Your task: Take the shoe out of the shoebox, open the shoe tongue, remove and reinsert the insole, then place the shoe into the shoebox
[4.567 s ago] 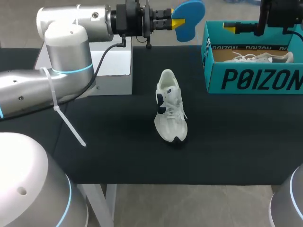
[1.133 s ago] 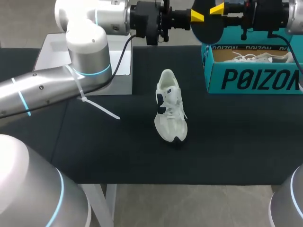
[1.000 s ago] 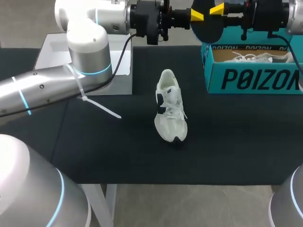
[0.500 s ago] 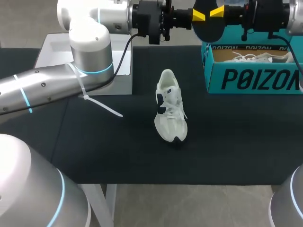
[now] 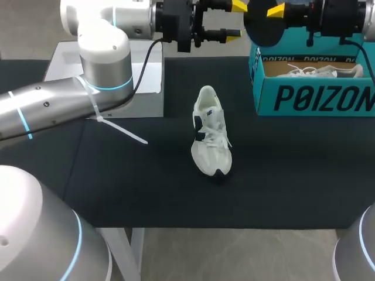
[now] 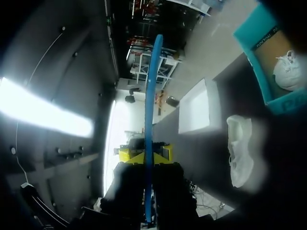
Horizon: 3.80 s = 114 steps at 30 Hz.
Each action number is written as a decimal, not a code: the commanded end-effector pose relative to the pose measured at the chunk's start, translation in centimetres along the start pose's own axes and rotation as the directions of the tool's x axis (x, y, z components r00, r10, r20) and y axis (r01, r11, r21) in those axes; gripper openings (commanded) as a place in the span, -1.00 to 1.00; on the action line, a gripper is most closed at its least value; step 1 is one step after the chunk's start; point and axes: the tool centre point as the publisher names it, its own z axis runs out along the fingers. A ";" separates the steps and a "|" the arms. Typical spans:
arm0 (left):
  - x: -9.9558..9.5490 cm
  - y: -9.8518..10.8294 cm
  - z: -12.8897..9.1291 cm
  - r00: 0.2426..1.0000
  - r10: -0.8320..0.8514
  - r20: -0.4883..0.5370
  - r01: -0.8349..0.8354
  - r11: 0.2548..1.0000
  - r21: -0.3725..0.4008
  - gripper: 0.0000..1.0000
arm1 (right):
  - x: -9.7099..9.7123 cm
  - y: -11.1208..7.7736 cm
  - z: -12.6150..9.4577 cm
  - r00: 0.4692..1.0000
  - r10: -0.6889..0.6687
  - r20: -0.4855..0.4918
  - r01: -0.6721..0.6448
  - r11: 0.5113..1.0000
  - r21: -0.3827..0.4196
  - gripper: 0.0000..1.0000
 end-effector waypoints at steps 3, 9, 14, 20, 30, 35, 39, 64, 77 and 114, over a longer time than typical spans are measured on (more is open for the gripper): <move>0.9 0.9 -3.9 1.000 -0.017 -0.013 0.016 1.000 -0.023 1.00 | 0.0 0.3 -0.6 1.000 -0.010 0.001 0.010 1.000 -0.008 -1.00; 2.1 1.8 -6.6 0.994 -0.029 -0.104 0.024 0.999 -0.048 1.00 | -0.4 1.0 -0.6 0.999 -0.046 0.019 0.046 0.999 -0.023 -1.00; 4.2 2.9 -7.9 0.964 -0.051 -0.262 0.052 0.999 -0.003 1.00 | -0.3 1.7 -0.7 0.994 -0.100 0.046 0.102 0.993 -0.061 -1.00; 7.4 2.5 -9.9 0.908 -0.192 -0.371 0.234 0.970 0.070 1.00 | -0.2 2.1 -0.6 0.993 -0.106 0.043 0.108 0.993 -0.056 -1.00; 8.7 1.2 -14.9 0.890 -0.281 -0.360 0.301 0.954 0.000 1.00 | -0.4 2.3 -0.4 0.987 -0.148 0.057 0.151 0.987 -0.055 -1.00; 7.5 0.9 -16.3 0.905 -0.268 -0.330 0.280 0.960 -0.011 1.00 | -0.5 3.1 -0.2 0.974 -0.220 0.052 0.222 0.974 -0.038 -1.00; 7.4 0.9 -16.8 0.903 -0.248 -0.350 0.255 0.967 -0.028 1.00 | -0.5 4.4 0.1 0.960 -0.276 0.051 0.278 0.960 -0.031 -1.00; 7.5 0.9 -16.9 0.898 -0.279 -0.340 0.282 0.959 -0.043 1.00 | -0.5 9.0 1.6 0.891 -0.453 0.019 0.452 0.884 -0.115 -1.00; 7.5 0.9 -16.9 0.898 -0.279 -0.340 0.282 0.959 -0.043 1.00 | -0.5 9.0 1.6 0.891 -0.453 0.019 0.452 0.884 -0.115 -1.00; 7.5 0.9 -16.9 0.898 -0.279 -0.340 0.282 0.959 -0.043 1.00 | -18.2 11.3 11.2 0.813 -0.562 -0.153 0.559 0.826 -0.068 -1.00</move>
